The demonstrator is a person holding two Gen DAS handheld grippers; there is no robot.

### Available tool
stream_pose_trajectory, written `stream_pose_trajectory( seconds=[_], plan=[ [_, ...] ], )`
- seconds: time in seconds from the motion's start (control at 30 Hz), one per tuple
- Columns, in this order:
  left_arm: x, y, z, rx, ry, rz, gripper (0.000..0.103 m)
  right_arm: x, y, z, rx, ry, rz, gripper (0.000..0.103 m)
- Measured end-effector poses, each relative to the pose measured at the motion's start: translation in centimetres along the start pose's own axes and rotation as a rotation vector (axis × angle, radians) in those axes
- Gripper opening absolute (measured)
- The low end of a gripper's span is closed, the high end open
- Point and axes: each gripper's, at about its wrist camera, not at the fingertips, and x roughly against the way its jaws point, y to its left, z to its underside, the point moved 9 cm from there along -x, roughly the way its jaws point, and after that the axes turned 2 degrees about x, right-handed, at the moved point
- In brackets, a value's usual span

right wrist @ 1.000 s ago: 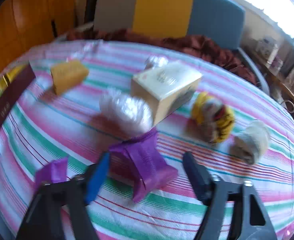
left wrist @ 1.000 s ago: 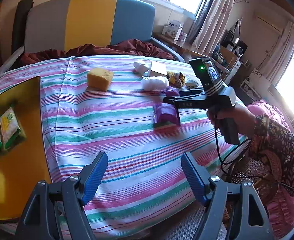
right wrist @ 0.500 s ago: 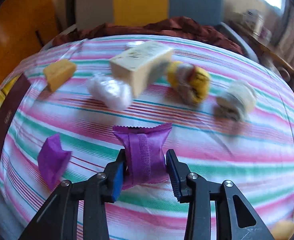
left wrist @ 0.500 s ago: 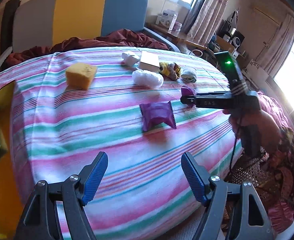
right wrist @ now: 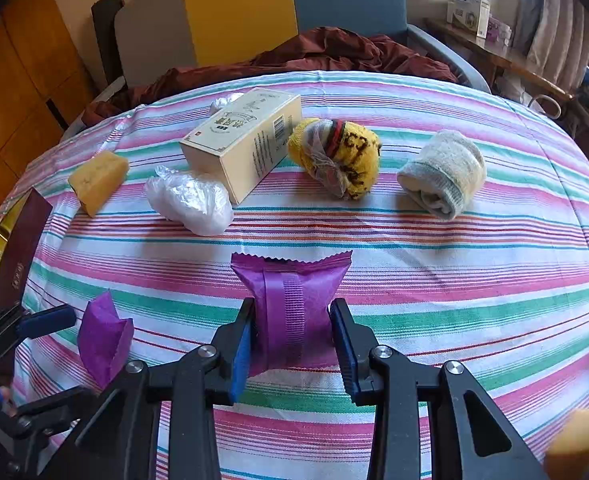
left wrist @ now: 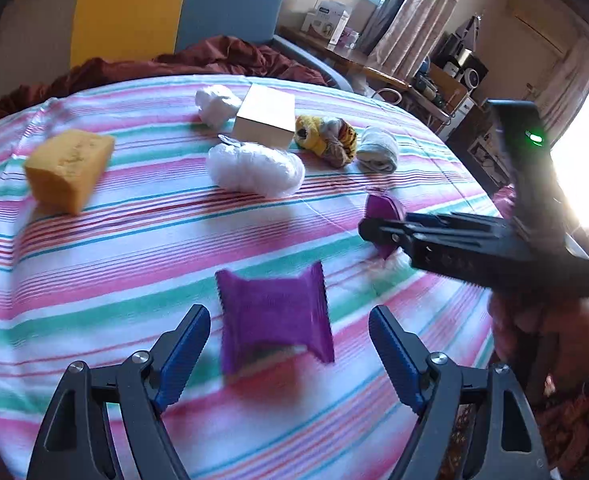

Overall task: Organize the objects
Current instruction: 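Grasp a purple sachet with the right tool while the left tool grasps another purple sachet, then carry both purple sachets toward the gold tray with both tools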

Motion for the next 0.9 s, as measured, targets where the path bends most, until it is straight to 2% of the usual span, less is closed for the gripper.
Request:
stream_pose_trajectory(
  seconds=[0.17,0.2,0.27,0.3,0.5,0.67,0.9],
  plan=[
    [-1.1,0.1,-0.7,-0.017,-0.040,-0.027,0.081,0.1,-0.1,0.1,-0.012,-0.001,0.000,0.037],
    [-1.2,0.2,-0.7,-0.027,-0.054,-0.038,0.078,0.1,-0.1,0.0,-0.016,-0.003,-0.001,0.037],
    [-1.2,0.5,-0.7,-0.035,-0.080,-0.058,0.063,0.2,-0.2,0.0,-0.021,-0.004,-0.006,0.037],
    [-1.1,0.7,-0.6,-0.039,-0.094,-0.064,0.062,0.2,-0.2,0.0,-0.019,-0.004,-0.005,0.037],
    [-0.8,1.0,-0.5,-0.040,-0.131,-0.034,0.058,0.2,0.0,0.0,-0.003,-0.006,0.001,0.037],
    [-0.2,0.9,0.1,-0.054,-0.152,-0.026,0.048,0.2,0.1,0.0,0.004,-0.012,0.004,0.037],
    [1.2,0.9,1.3,-0.069,-0.189,-0.025,0.045,0.6,0.7,-0.2,0.024,-0.037,0.005,0.036]
  ],
)
